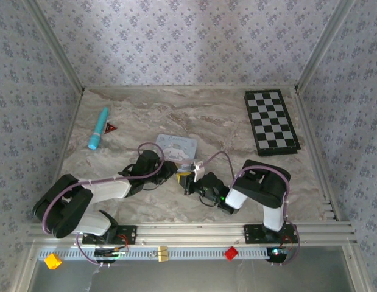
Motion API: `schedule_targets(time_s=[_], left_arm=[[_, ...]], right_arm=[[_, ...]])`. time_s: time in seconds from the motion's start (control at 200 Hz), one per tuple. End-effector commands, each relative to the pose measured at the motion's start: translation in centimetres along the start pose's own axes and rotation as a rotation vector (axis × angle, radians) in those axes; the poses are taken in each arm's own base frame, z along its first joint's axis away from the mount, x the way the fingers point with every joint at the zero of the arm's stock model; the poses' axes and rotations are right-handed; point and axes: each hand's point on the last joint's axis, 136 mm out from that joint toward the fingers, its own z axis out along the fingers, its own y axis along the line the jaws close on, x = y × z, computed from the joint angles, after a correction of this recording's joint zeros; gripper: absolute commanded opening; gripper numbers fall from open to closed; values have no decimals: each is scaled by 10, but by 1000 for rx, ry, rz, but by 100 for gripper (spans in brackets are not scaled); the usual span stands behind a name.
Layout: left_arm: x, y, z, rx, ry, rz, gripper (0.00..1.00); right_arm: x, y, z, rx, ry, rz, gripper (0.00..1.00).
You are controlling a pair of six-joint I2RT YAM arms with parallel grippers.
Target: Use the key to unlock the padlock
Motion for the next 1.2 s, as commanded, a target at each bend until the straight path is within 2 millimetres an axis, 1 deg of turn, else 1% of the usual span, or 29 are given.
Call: schedule_targets(time_s=[0.0,0.08,0.165,0.335,0.455,0.605,0.655,0.695,0.755,0.785,0.894,0.969,1.084,1.194], left_arm=[[-3,-34,-1,103,0,36,34],[-3,-33,-2,99,-2,41,43],[-6,-29,-5,86,-12,40,54],[-16,-19,-16,48,-45,40,67],[-35,-12,-33,-20,-106,85,72],[-68,-17,-62,-125,-227,233,80],[-79,-15,-67,-150,-252,256,83],[-87,-17,-68,-141,-258,273,85],[-97,-20,-65,-130,-250,293,87],[-100,-25,-62,-116,-236,312,88],[-106,-34,-45,-126,-180,372,90],[-109,-34,-32,-128,-150,379,90],[-109,-31,-16,-132,-119,366,89],[-100,-30,-1,-134,-86,365,88]], right_arm=[[12,-31,-7,124,24,29,0],[12,-34,-9,137,24,31,0],[13,-37,-12,151,25,29,0],[13,-43,-16,172,19,65,0],[13,-44,-18,172,19,79,0],[14,-44,-19,174,28,83,0],[14,-43,-20,174,28,83,0],[13,-43,-20,174,28,84,0],[13,-43,-20,177,29,86,0],[13,-43,-21,178,29,86,0],[12,-45,-22,190,28,94,0],[11,-47,-25,204,26,100,0],[9,-51,-28,226,30,103,0],[7,-56,-31,247,31,112,0]])
